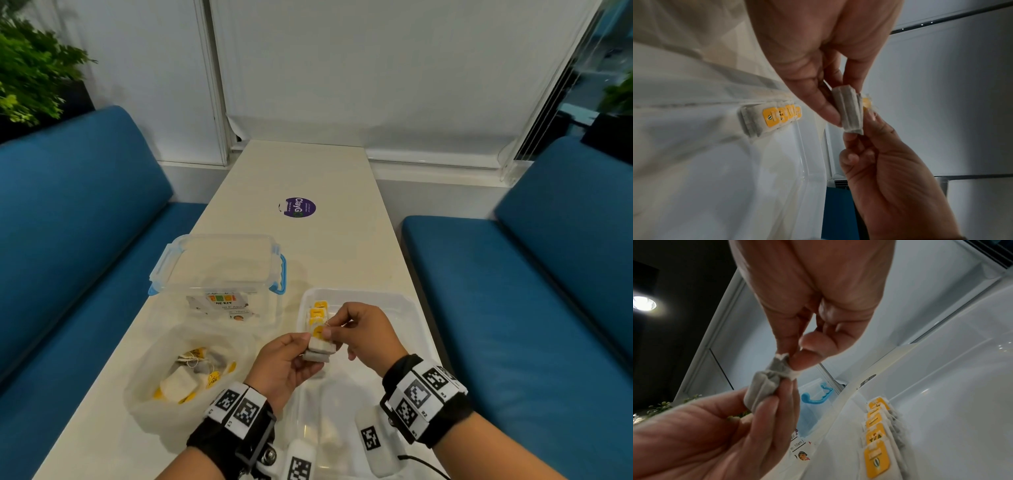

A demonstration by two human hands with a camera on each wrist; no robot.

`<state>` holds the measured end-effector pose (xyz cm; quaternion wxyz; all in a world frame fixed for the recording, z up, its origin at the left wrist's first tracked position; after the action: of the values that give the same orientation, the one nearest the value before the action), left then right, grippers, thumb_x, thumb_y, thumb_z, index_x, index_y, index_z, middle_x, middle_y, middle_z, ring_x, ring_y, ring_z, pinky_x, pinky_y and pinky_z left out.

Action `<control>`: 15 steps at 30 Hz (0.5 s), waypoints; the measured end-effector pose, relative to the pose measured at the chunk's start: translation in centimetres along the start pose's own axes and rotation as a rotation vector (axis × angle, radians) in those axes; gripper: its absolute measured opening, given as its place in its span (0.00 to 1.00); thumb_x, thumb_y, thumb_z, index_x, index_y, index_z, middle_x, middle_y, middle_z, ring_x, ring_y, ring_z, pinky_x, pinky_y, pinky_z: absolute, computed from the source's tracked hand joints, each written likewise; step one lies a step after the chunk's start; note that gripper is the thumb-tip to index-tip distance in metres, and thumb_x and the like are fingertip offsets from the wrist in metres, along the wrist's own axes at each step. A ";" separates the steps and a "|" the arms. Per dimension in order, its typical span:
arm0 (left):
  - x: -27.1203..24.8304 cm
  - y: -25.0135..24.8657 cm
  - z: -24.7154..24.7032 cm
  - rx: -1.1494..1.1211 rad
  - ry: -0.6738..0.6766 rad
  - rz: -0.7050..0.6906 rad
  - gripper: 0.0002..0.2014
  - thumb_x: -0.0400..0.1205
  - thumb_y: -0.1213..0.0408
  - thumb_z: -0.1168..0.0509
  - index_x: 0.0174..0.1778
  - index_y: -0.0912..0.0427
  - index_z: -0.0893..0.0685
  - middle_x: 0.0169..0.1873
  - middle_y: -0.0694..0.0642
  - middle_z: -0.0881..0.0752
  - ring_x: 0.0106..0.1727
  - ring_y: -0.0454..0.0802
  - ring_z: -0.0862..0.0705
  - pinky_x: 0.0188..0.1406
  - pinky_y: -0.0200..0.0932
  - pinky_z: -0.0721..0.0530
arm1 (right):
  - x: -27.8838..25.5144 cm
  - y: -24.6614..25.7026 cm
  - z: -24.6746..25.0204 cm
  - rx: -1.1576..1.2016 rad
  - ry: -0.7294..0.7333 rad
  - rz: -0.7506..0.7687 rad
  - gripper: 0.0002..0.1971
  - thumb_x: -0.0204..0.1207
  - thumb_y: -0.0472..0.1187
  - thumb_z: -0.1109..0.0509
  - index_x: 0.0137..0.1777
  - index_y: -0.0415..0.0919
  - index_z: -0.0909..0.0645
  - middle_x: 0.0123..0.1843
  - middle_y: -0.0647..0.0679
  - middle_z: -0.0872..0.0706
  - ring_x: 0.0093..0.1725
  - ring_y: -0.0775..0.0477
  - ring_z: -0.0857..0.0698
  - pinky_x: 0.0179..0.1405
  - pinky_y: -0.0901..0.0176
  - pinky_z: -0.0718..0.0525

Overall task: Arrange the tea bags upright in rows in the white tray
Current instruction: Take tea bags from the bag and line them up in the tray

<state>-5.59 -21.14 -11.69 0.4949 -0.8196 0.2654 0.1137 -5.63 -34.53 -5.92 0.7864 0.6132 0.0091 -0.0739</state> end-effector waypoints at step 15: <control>-0.3 -1.3 1.0 -0.042 -0.158 -0.083 0.06 0.84 0.70 0.42 0.43 0.66 0.22 0.38 0.62 0.17 0.37 0.55 0.16 0.28 0.39 0.12 | 0.3 0.4 1.6 -0.432 0.092 -0.039 0.11 0.78 0.36 0.33 0.36 0.47 0.28 0.32 0.50 0.19 0.29 0.54 0.21 0.28 0.67 0.25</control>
<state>-5.07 -19.66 -11.03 0.5012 -0.8286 0.1886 0.1630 -5.40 -36.02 -5.13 0.8968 0.4327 0.0725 -0.0573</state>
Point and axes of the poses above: each hand's wrist, its own x-axis towards the middle knuckle, its own z-axis out of the back of the hand, y = z × x, the point moved 7 cm from there along x, towards the middle knuckle
